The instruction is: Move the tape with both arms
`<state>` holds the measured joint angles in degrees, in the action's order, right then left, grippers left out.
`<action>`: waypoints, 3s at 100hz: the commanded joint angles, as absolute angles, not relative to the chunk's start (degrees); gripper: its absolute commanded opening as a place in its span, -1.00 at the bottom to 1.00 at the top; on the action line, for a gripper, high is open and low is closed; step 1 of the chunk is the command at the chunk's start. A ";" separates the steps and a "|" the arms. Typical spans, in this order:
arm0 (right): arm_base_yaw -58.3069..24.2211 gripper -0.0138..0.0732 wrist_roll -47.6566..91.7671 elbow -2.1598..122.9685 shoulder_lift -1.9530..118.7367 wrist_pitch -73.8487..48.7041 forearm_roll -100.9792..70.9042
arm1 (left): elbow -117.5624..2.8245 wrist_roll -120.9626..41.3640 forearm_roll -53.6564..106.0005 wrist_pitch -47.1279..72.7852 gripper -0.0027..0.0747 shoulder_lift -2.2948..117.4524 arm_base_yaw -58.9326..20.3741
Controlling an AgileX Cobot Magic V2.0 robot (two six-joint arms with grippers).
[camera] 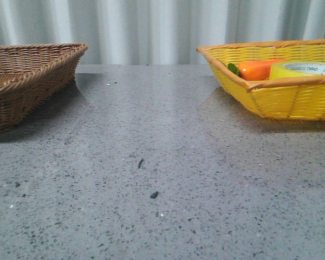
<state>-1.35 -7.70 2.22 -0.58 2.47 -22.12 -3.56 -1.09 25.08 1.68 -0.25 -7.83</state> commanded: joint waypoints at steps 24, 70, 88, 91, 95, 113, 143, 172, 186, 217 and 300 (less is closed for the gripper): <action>-1.12 -0.77 -7.57 21.42 9.57 -7.71 -9.96 | -22.58 -1.23 15.47 11.45 -0.44 14.80 -7.81; -2.08 0.29 -2.17 50.31 37.64 -34.62 -9.64 | -33.02 -1.23 15.81 18.64 0.15 26.26 -13.27; -5.20 0.29 0.00 62.90 50.93 -46.05 -9.64 | -33.02 -1.23 15.81 18.64 0.15 26.26 -14.36; -5.66 0.29 0.44 64.86 53.15 -48.08 -9.64 | -33.02 -1.23 15.81 18.64 0.15 26.26 -14.36; -6.32 0.29 0.45 67.61 56.75 -50.67 -9.64 | -33.02 -1.23 15.81 18.64 0.15 26.26 -14.36; -7.96 0.29 0.45 77.33 71.37 -56.26 -9.14 | -33.02 -1.23 15.81 18.64 0.15 26.26 -14.36; -8.11 0.28 0.45 81.79 88.59 -56.64 -8.47 | -33.02 -1.23 15.81 18.98 0.15 26.26 -14.36; -8.00 -0.30 0.45 81.79 94.61 -54.30 -8.04 | -33.02 -1.23 15.81 19.24 0.15 26.26 -14.36; -8.00 -0.80 0.34 83.11 93.72 -53.04 -7.19 | -33.02 -1.23 15.81 19.24 0.15 26.26 -14.36; -9.99 -0.80 0.34 103.68 86.78 -54.68 -6.99 | -33.02 -1.23 15.81 19.24 0.15 26.26 -14.36; -30.42 -0.71 -0.47 120.03 114.56 -64.47 -11.72 | -33.02 -1.23 15.81 23.86 0.15 26.26 -14.36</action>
